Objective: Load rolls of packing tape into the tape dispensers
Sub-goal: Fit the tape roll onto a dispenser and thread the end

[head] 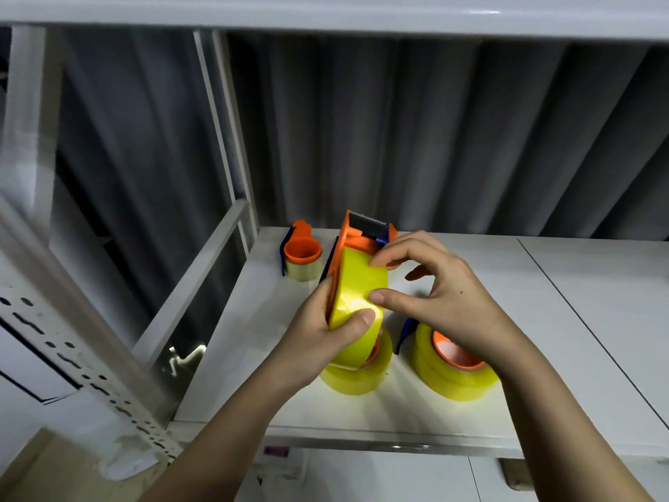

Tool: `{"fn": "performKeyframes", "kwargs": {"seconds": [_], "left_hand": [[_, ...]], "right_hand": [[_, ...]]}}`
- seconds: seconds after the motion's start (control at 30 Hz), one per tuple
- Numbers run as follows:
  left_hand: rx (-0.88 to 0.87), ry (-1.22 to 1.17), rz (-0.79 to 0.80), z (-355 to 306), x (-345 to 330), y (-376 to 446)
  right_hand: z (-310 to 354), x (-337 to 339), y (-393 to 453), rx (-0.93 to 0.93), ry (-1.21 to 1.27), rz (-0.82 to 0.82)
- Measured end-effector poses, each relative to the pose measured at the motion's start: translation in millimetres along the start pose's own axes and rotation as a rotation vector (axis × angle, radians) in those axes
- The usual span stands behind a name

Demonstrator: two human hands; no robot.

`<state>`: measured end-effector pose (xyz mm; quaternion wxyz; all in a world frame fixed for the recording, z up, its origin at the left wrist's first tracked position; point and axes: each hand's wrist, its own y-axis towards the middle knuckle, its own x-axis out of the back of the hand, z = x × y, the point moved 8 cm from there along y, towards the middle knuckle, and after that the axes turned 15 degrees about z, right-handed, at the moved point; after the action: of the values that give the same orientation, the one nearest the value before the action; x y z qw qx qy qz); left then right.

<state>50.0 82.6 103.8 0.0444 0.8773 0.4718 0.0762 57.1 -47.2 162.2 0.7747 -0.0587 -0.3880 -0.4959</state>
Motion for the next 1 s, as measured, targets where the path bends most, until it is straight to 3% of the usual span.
{"fn": "performKeyframes", "kwargs": {"seconds": [0.17, 0.5, 0.73, 0.87, 1.0], "left_hand": [[0.002, -0.019, 0.026, -3.0, -0.4, -1.1], [-0.006, -0.04, 0.008, -8.7, 0.9, 1.1], [0.019, -0.032, 0.019, -3.2, 2.4, 6.7], [0.058, -0.054, 0.024, 4.6, 3.1, 6.8], [0.098, -0.059, 0.064, 7.6, 0.9, 7.8]], "right_hand": [[3.7, 5.2, 1.7, 0.016, -0.028, 0.06], [24.9, 0.8, -7.1, 0.179, -0.479, -0.16], [17.1, -2.0, -5.0, 0.075, -0.499, -0.232], [17.0, -0.1, 1.3, 0.081, -0.545, -0.173], [5.6, 7.2, 6.6, 0.016, -0.426, -0.119]]}}
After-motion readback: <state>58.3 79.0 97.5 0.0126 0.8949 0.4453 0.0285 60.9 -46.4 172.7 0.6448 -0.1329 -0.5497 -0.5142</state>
